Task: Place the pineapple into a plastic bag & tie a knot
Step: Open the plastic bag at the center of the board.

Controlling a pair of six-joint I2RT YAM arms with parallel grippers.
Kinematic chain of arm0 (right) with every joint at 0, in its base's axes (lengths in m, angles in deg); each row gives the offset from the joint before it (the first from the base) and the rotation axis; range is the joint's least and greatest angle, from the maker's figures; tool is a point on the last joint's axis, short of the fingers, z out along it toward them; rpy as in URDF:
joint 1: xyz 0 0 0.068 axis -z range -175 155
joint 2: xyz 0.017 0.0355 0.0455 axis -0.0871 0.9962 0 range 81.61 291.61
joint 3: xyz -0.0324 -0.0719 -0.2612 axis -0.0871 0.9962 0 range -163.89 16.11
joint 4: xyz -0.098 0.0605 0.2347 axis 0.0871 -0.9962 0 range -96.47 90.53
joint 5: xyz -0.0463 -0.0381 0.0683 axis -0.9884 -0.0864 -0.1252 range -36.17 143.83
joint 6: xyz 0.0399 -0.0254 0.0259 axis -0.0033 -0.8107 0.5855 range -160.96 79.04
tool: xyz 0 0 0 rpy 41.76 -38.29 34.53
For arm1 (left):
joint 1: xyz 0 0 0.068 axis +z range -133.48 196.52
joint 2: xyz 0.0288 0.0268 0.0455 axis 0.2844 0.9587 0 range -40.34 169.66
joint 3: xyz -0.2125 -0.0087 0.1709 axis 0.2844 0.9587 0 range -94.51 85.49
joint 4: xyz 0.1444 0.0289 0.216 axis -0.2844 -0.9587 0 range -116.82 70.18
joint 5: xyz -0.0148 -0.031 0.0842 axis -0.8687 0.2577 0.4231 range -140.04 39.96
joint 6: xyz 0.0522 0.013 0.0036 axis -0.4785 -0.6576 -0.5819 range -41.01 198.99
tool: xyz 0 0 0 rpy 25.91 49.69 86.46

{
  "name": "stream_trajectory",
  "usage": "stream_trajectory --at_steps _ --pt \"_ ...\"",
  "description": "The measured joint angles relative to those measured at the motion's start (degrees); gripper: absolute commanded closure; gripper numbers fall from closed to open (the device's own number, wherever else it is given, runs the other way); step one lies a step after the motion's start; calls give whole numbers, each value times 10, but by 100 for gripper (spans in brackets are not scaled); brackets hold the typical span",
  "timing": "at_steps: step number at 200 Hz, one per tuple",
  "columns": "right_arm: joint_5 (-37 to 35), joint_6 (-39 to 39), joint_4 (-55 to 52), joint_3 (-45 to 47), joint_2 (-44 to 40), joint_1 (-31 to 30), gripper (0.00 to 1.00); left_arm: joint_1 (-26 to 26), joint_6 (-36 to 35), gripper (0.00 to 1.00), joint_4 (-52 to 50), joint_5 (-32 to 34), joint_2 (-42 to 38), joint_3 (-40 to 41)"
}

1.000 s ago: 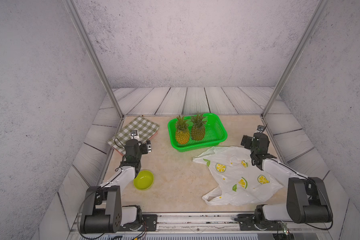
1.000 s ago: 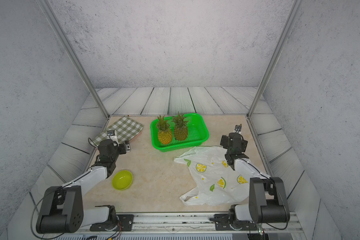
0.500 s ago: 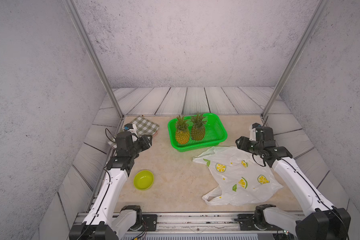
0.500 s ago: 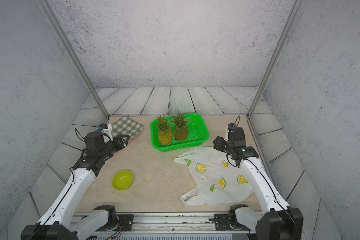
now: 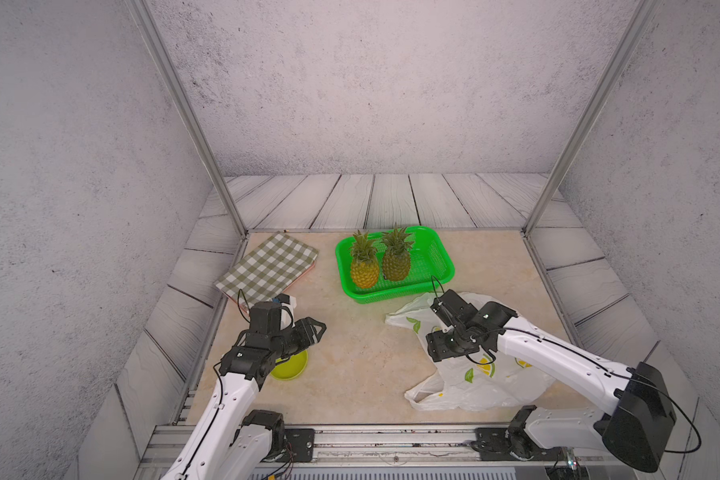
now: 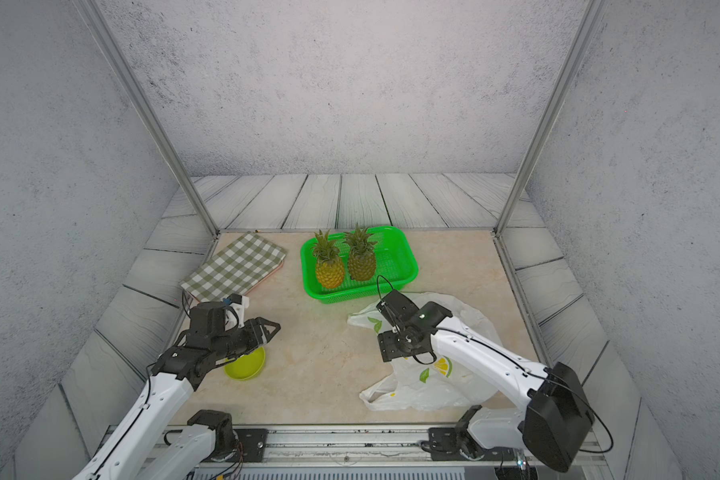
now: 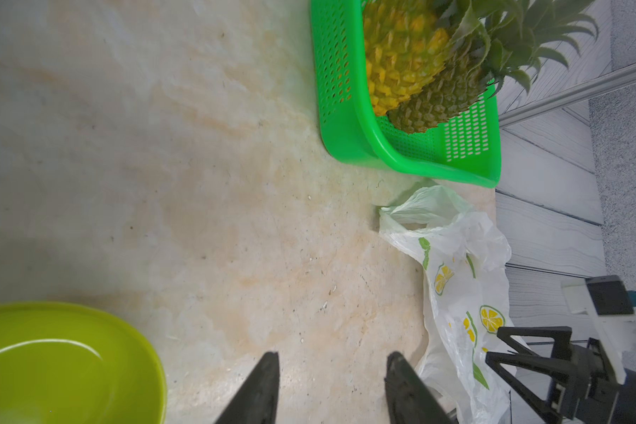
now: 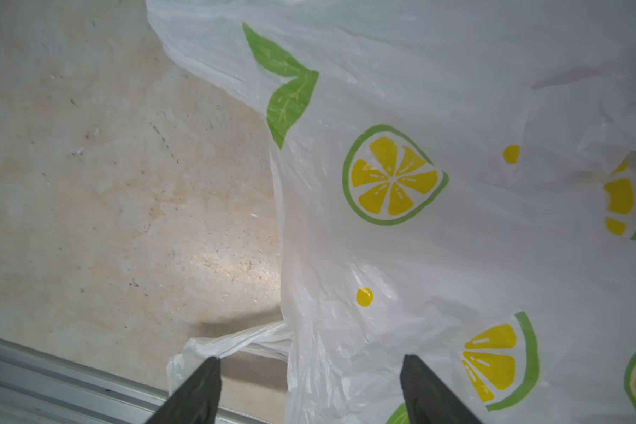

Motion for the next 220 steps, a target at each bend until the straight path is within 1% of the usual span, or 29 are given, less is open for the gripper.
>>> stream_trajectory --at_steps 41,90,111,140,149,166,205,220 --pt "-55 12 1 -1 75 -45 24 -2 16 50 17 0 0 21" --pt "-120 19 10 -17 149 -70 26 -3 26 50 30 0 -5 27" --pt "-147 22 22 -19 165 -74 29 -3 28 51 33 0 -5 28" --pt "-175 27 36 -20 183 -75 38 -3 30 51 36 0 -5 29" --pt "-180 29 41 -20 189 -75 42 -3 30 51 37 0 -5 29" --pt "-188 28 50 -20 195 -75 53 -3 30 51 37 0 -5 29" --pt "-195 32 68 -17 196 -72 87 -4 30 52 36 0 -5 29" --pt "-194 35 68 -15 191 -68 94 -4 30 52 35 0 -5 29"
